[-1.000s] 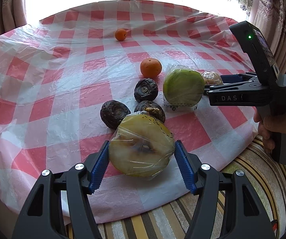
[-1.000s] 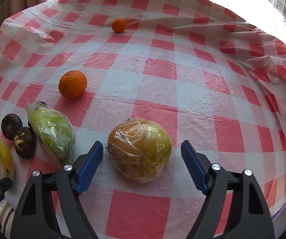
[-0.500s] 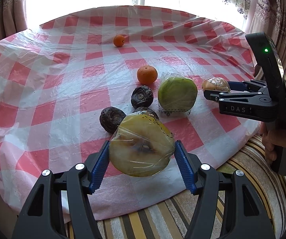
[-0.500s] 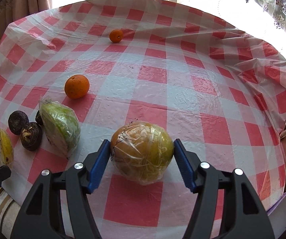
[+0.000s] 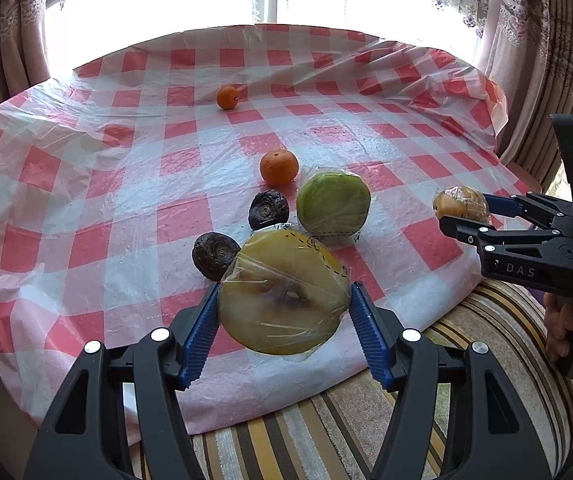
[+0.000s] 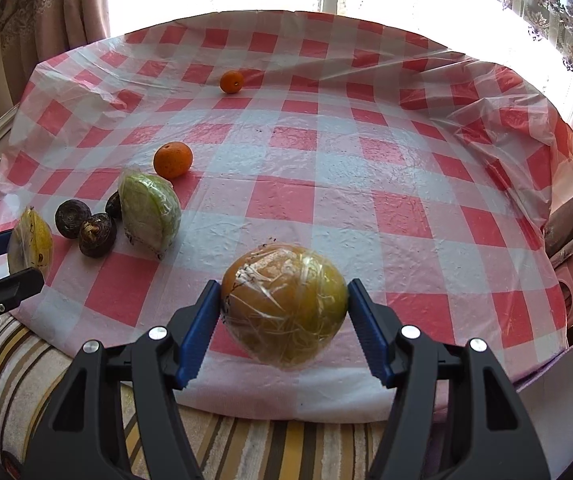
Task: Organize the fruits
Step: 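Carry the pear and grapefruit into the white box and release both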
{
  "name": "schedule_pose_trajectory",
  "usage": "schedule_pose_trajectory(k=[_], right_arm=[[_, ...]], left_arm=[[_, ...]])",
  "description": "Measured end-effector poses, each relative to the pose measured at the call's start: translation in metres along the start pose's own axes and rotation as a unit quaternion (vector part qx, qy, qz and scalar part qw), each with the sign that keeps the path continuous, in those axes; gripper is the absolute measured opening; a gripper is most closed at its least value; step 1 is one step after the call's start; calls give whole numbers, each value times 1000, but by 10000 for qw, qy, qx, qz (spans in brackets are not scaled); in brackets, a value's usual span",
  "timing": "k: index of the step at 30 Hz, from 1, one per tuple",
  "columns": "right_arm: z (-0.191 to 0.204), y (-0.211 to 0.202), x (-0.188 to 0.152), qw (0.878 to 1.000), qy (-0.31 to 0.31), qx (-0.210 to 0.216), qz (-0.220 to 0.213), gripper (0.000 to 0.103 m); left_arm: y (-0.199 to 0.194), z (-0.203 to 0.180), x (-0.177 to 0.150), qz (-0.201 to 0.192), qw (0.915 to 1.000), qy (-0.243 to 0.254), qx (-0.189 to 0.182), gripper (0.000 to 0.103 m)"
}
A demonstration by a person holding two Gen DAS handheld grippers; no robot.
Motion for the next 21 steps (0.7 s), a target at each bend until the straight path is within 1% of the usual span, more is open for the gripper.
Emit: schedule_pose_trajectory(k=[13, 21], right_arm=[[-28, -31, -23, 9998, 196, -72, -63, 65], [-54, -46, -39, 9992, 348, -194, -53, 65]], left_arm=[[-12, -27, 16, -94, 9993, 346, -131, 61], [-15, -52, 24, -95, 9975, 648, -257, 61]])
Point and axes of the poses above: each gripper's, at about its wrist camera, not at the fingertips, and y roughly the way its jaws point, z to its left, x to its top, the point moved 6 cm from there along y, roughly the way its jaws point, and after that the axes turned 3 degrees about -z, right-handed, at the moved point
